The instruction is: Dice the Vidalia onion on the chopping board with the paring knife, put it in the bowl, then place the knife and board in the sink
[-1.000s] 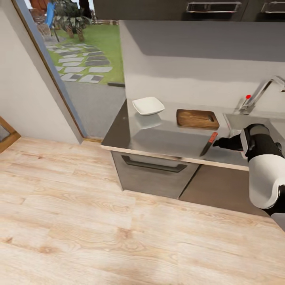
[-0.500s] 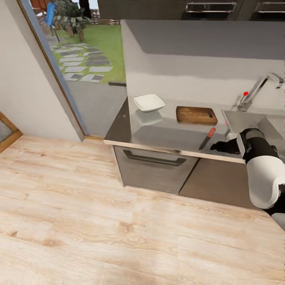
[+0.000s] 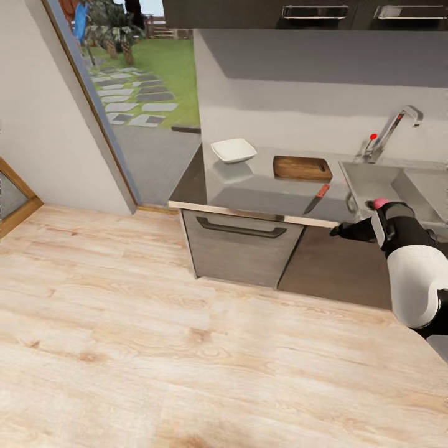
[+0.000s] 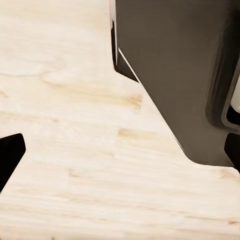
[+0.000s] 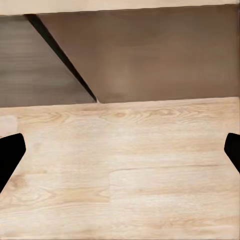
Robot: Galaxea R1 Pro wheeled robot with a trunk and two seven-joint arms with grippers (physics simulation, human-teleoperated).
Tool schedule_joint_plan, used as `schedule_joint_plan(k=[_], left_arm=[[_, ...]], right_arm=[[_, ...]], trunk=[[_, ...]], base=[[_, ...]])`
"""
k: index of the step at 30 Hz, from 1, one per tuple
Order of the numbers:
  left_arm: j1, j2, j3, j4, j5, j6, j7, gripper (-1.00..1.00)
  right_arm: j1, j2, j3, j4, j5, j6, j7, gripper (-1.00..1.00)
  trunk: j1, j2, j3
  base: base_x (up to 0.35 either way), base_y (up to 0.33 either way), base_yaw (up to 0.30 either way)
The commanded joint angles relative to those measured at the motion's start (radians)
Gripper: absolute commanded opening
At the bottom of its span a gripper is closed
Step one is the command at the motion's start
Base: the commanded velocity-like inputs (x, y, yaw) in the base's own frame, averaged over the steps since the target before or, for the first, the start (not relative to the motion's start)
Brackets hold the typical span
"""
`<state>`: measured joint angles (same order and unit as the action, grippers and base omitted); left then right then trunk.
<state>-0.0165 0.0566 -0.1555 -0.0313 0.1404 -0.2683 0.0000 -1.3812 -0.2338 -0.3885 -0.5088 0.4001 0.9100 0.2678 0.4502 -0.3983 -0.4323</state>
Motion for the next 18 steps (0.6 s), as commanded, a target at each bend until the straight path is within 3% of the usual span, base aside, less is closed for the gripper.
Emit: schedule_joint_plan(k=[1, 9, 18], left_arm=[[0.0, 0.0, -0.009, 0.001, 0.01, -0.003, 0.0, 1.0], [0.0, 0.0, -0.007, -0.001, 0.01, -0.003, 0.0, 1.0], [0.0, -0.002, -0.007, -0.019, 0.01, -0.003, 0.0, 1.0]], right_arm=[[-0.001, 0.001, -0.005, 0.0, 0.011, 0.003, 0.008, 1.0], [-0.001, -0.004, -0.006, 0.056, 0.012, -0.016, 0.007, 1.0], [0.0, -0.042, -0.006, 0.315, 0.013, -0.257, -0.019, 1.0]], trunk=[[0.0, -0.002, -0.002], [0.0, -0.002, -0.002], [0.0, -0.002, -0.002]], base=[[-0.339, 0.0, 0.0], [-0.274, 0.0, 0.0], [-0.034, 0.0, 0.0]])
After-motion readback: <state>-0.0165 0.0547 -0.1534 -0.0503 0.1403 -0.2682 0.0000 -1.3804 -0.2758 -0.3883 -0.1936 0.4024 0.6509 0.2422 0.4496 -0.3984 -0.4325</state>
